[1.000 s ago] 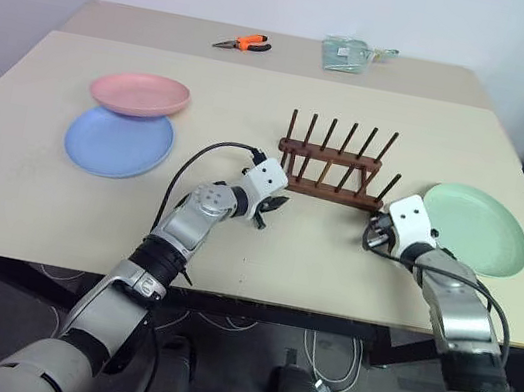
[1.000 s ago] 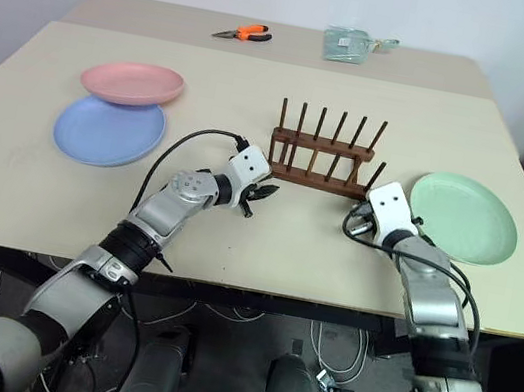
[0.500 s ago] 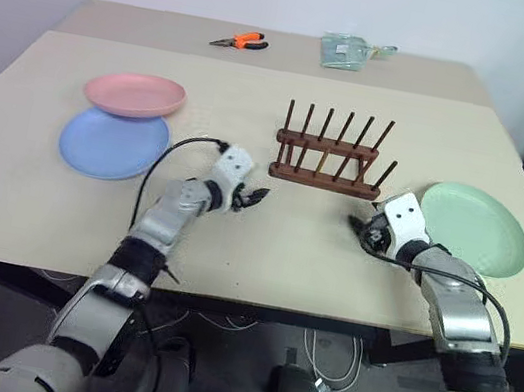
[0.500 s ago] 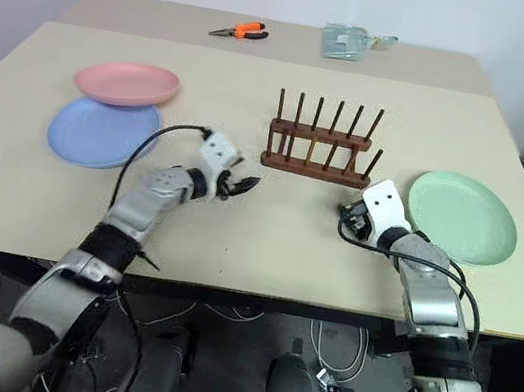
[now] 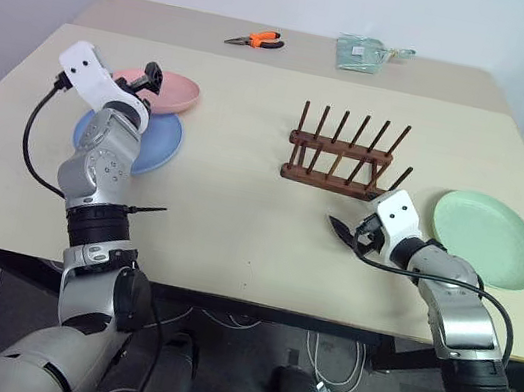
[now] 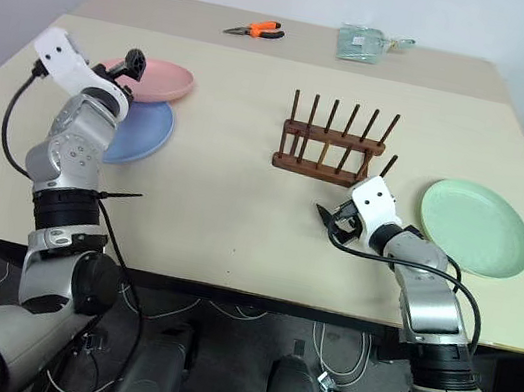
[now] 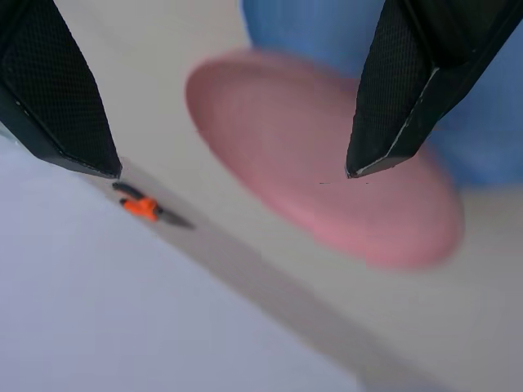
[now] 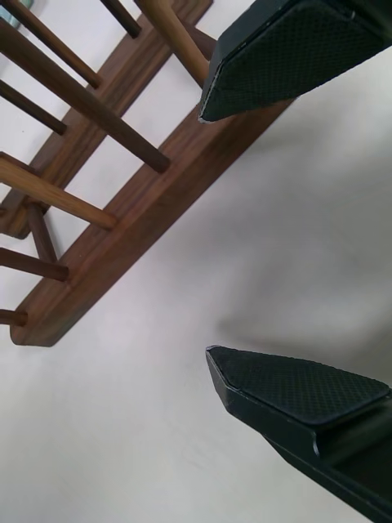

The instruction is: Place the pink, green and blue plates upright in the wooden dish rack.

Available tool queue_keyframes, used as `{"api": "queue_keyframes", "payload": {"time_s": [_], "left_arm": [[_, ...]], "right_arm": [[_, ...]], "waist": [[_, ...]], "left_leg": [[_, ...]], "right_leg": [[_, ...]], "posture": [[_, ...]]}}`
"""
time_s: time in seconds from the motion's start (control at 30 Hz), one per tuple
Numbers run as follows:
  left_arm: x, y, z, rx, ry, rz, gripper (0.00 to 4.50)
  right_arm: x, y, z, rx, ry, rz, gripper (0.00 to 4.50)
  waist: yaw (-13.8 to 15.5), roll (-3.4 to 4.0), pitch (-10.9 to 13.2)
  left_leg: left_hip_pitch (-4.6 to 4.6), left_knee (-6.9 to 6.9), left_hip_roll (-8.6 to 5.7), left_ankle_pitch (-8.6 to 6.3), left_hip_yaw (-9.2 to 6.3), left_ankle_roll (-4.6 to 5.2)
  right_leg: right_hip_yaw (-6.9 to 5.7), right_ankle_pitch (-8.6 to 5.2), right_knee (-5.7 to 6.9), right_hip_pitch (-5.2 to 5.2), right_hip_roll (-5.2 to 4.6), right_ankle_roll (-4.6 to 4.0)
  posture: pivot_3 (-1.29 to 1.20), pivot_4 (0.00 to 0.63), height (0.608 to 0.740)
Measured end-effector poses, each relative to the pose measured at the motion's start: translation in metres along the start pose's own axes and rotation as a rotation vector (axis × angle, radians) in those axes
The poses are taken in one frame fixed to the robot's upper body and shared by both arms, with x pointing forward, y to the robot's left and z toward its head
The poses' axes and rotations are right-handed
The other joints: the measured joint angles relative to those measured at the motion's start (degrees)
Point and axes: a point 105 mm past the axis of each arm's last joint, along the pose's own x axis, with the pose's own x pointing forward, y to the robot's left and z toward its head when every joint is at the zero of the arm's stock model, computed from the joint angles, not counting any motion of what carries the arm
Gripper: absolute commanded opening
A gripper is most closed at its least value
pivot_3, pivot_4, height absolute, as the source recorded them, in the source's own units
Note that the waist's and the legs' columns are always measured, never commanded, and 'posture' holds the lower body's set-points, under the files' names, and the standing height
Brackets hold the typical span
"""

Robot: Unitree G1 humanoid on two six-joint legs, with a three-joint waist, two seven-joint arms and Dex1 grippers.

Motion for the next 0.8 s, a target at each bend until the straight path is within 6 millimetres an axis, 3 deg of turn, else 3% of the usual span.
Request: {"api": "queue_keyframes", "payload": {"time_s": [0.2, 0.37, 0.47, 0.67, 0.73, 0.8], "left_arm": [[0.010, 0.018, 0.009, -0.180, 0.050, 0.095, 4.50], [0.029, 0.017, -0.005, -0.362, 0.173, 0.128, 4.50], [0.037, 0.013, -0.014, -0.446, 0.210, 0.147, 3.72], [0.045, 0.012, -0.018, -0.475, 0.220, 0.152, 0.71], [0.045, 0.001, -0.019, -0.409, 0.223, 0.090, 0.71], [0.043, -0.023, -0.014, -0.283, 0.198, -0.041, 0.71]], "right_arm": [[0.002, -0.001, -0.003, -0.004, 0.001, -0.009, 4.47], [0.005, 0.001, 0.000, -0.009, -0.009, -0.018, 4.47], [0.005, 0.000, -0.001, -0.011, -0.009, -0.033, 4.50], [-0.001, 0.005, -0.013, 0.003, 0.019, -0.049, 4.50], [-0.004, 0.005, -0.009, 0.022, 0.006, -0.045, 4.50], [-0.007, 0.004, 0.001, 0.014, -0.027, -0.040, 4.50]], "waist": [[-0.02, -0.01, 0.00], [0.20, -0.09, 0.05], [0.03, -0.12, 0.07], [-0.03, -0.12, 0.07], [-0.02, -0.15, 0.10], [0.15, -0.17, 0.11]], "left_leg": [[0.00, 0.00, 0.00, 0.01, 0.00, -0.02], [-0.04, 0.01, -0.02, 0.01, -0.01, -0.03], [-0.05, -0.04, -0.01, 0.01, -0.01, -0.03], [-0.06, -0.16, -0.01, 0.05, 0.00, -0.09], [-0.07, -0.16, -0.01, 0.06, 0.00, -0.11], [-0.10, -0.15, -0.02, 0.16, 0.00, -0.30]], "right_leg": [[-0.01, 0.00, 0.02, -0.03, 0.01, -0.01], [-0.04, 0.00, -0.02, -0.01, 0.00, 0.00], [-0.03, 0.00, -0.03, -0.06, 0.00, 0.00], [-0.04, -0.01, -0.02, -0.12, 0.01, 0.02], [-0.04, 0.00, -0.01, -0.13, 0.01, 0.02], [-0.05, 0.00, -0.03, -0.10, 0.01, 0.02]], "posture": [[0.00, 0.150, 0.740], [0.00, 0.150, 0.740], [0.00, 0.150, 0.740], [0.00, 0.150, 0.740], [0.00, 0.150, 0.740], [0.00, 0.150, 0.740]]}}
